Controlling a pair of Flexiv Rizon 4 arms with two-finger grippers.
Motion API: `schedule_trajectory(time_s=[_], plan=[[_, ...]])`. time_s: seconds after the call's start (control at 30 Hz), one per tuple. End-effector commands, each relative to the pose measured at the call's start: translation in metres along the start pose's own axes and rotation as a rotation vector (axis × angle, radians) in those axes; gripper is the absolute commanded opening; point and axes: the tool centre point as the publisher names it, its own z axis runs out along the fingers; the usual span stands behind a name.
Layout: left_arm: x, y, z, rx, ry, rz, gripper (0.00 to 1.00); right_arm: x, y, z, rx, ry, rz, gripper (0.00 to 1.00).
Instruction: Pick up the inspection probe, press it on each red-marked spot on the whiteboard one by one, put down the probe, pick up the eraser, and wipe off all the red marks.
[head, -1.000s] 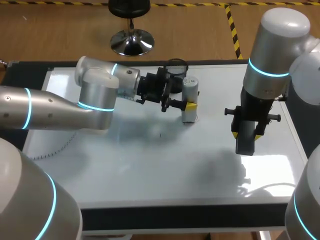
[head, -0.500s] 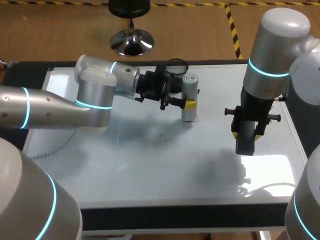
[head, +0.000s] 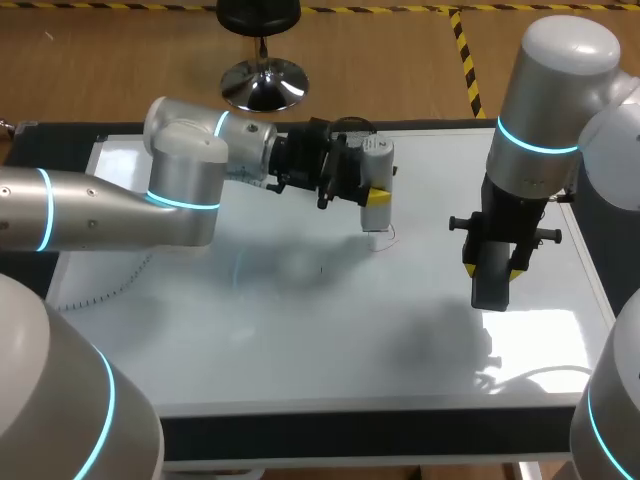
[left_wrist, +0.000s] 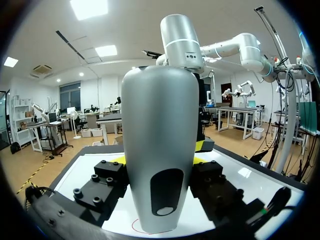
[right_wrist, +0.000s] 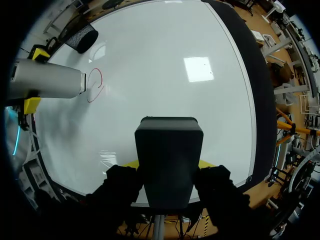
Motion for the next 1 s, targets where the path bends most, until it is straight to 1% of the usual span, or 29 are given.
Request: schedule_trajectory(time_s=[0.03, 0.17, 0.27, 0.4, 0.7, 1.0], plan=[[-0.001, -0.007, 0.000, -0.014, 0.006, 0.003, 0.00, -0.001, 0.000, -0.001, 0.000, 0.002, -0.001, 0.00], [-0.002, -0.012, -0.001, -0.042, 0.021, 0.018, 0.00, -0.001, 0.000, -0.001, 0.000, 0.002, -0.001, 0.00], [-0.002, -0.018, -0.004, -0.042, 0.026, 0.002, 0.00, -0.001, 0.000, -0.001, 0.000, 0.002, -0.001, 0.00], [-0.005, -0.022, -0.011, -0.053, 0.015, -0.018, 0.00, -0.001, 0.000, -0.001, 0.000, 0.002, -0.001, 0.00], [-0.012, -0.022, -0.028, -0.069, -0.024, -0.045, 0.00, -0.001, 0.000, -0.001, 0.000, 0.002, -0.001, 0.00], [-0.015, -0.024, -0.055, -0.067, -0.048, -0.050, 0.00, -0.001, 0.000, -0.001, 0.000, 0.002, -0.001, 0.00]])
